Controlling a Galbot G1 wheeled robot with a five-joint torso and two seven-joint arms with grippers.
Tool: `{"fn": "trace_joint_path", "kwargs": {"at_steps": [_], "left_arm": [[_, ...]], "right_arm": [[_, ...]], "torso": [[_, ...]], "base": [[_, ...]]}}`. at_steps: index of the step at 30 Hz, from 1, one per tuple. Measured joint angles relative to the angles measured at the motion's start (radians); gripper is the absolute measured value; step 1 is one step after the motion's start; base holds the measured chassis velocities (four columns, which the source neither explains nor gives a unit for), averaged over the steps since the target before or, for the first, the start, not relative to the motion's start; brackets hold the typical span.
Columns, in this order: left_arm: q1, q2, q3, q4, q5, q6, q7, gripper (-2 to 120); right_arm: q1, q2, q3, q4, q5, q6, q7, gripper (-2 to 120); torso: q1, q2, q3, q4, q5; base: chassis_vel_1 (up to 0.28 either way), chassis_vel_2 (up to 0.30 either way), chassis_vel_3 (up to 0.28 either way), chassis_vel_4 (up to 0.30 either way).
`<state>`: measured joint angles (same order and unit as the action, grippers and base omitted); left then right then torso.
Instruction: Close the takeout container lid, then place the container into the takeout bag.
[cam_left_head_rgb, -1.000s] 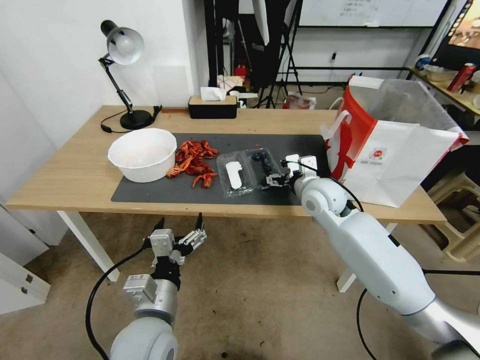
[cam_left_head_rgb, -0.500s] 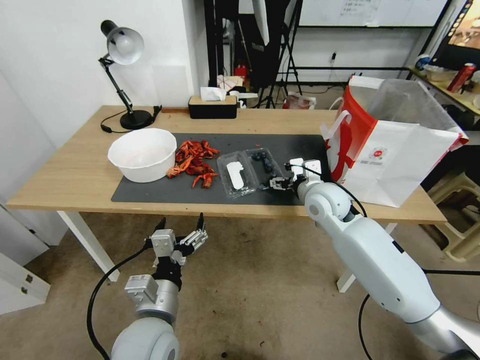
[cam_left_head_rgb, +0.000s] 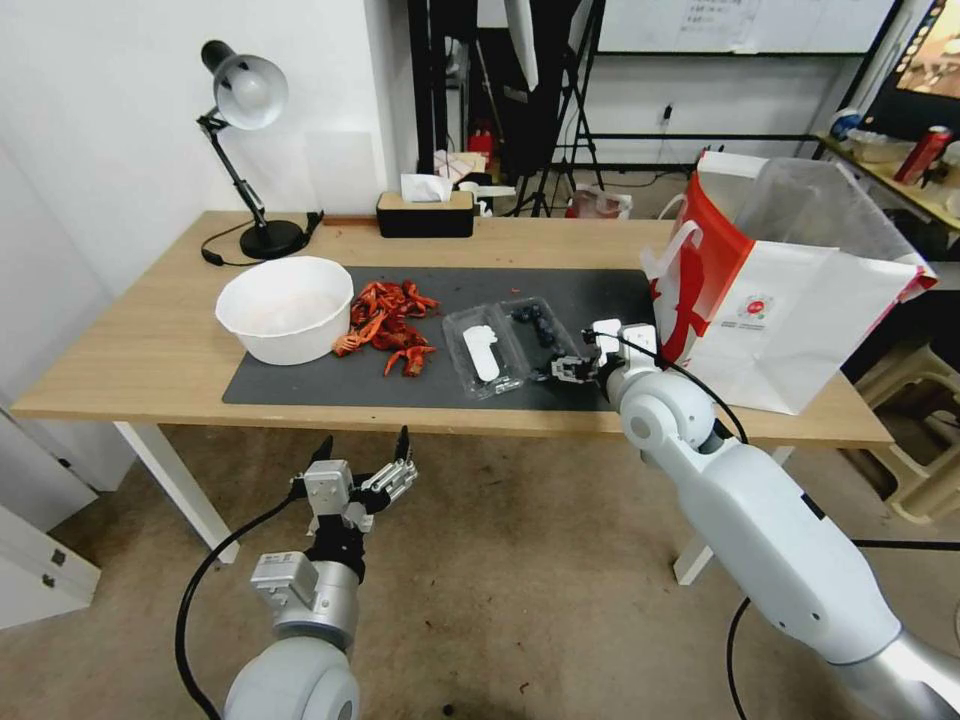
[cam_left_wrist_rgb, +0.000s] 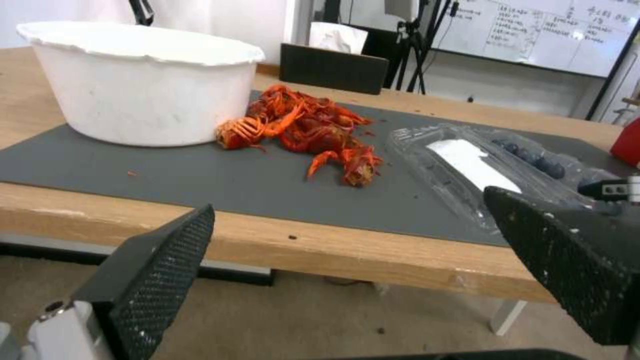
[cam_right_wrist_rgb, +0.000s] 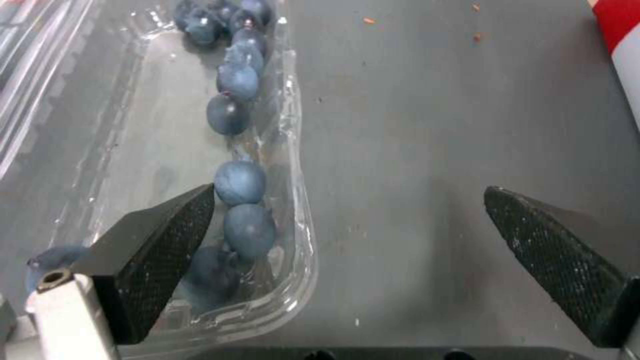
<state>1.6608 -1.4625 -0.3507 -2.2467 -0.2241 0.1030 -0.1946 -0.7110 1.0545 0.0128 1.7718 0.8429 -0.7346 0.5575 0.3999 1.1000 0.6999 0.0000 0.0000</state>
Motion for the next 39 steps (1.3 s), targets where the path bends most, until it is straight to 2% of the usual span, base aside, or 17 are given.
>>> {"fn": "trace_joint_path", "kwargs": {"at_steps": [24, 30, 37, 39], "left_arm": [[-0.006, 0.002, -0.003, 0.007, -0.001, -0.006, -0.001, 100], [-0.006, 0.001, -0.002, 0.009, 0.000, -0.006, -0.001, 100], [-0.006, 0.002, 0.002, 0.009, -0.001, -0.015, 0.010, 100], [-0.006, 0.004, 0.005, 0.012, -0.004, -0.032, 0.027, 100]], "right_arm": [[-0.095, -0.004, 0.036, 0.110, 0.044, -0.001, 0.048, 100], [-0.109, 0.008, 0.062, 0.121, 0.027, -0.001, 0.017, 100], [-0.147, 0.010, 0.138, 0.182, -0.033, 0.007, -0.064, 100], [-0.189, -0.001, 0.179, 0.217, -0.046, 0.057, -0.108, 100]], "torso": [[0.000, 0.000, 0.000, 0.0001, -0.0001], [0.000, 0.000, 0.000, 0.0001, 0.0000], [0.000, 0.000, 0.000, 0.0000, 0.0000], [0.000, 0.000, 0.000, 0.0003, 0.0001]], "base": [[0.000, 0.000, 0.000, 0.000], [0.000, 0.000, 0.000, 0.000], [0.000, 0.000, 0.000, 0.000], [0.000, 0.000, 0.000, 0.000]]}}
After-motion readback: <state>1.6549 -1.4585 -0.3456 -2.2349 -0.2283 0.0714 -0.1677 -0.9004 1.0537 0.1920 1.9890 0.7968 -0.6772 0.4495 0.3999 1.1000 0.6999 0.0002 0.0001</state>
